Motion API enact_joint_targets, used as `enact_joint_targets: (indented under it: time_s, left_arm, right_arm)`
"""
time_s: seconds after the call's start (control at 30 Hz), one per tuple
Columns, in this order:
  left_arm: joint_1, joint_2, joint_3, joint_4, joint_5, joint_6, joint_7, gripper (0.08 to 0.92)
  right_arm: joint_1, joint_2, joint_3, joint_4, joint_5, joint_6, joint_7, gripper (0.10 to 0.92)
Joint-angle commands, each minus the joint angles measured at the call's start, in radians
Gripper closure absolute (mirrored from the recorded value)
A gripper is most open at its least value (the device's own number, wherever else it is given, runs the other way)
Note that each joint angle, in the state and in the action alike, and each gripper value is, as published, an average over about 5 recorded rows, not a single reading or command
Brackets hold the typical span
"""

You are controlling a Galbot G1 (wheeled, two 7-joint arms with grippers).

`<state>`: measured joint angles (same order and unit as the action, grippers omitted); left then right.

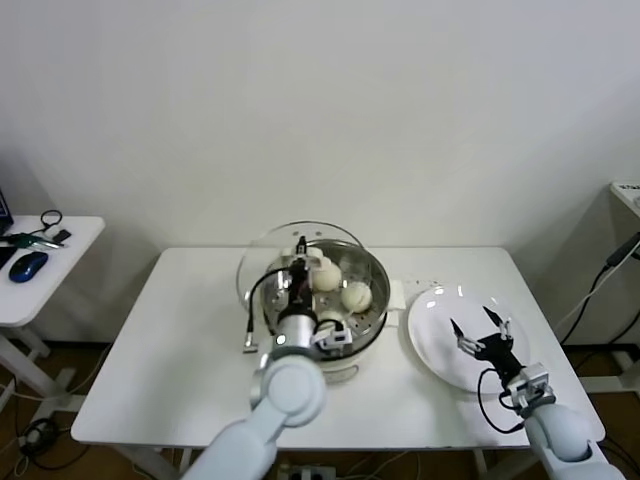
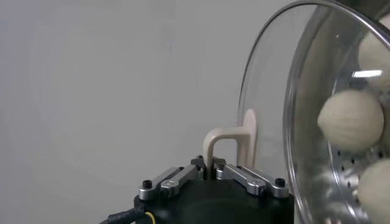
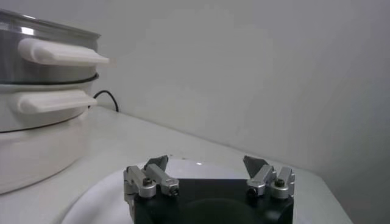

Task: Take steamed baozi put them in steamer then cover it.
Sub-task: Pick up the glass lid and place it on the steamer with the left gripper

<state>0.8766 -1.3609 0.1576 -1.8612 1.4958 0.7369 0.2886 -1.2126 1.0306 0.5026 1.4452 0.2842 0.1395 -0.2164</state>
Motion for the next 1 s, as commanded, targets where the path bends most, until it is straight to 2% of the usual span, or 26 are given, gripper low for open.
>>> enact_joint_targets:
  time_s: [0.03, 1.0]
  left_arm:
    - [-0.071, -0.074, 0.072, 0.127, 0.007, 0.049, -0.007, 0.85]
    - [-0.06, -0.053, 0.072, 0.173, -0.059, 0.049, -0.019, 0.85]
  right_arm:
    - [-0.003, 0.001, 0.007, -0.001, -0.006, 0.002, 0.002, 0.203]
    - [-0.002, 0.004, 0.006, -0.013, -0.017, 0.007, -0.001, 0.203]
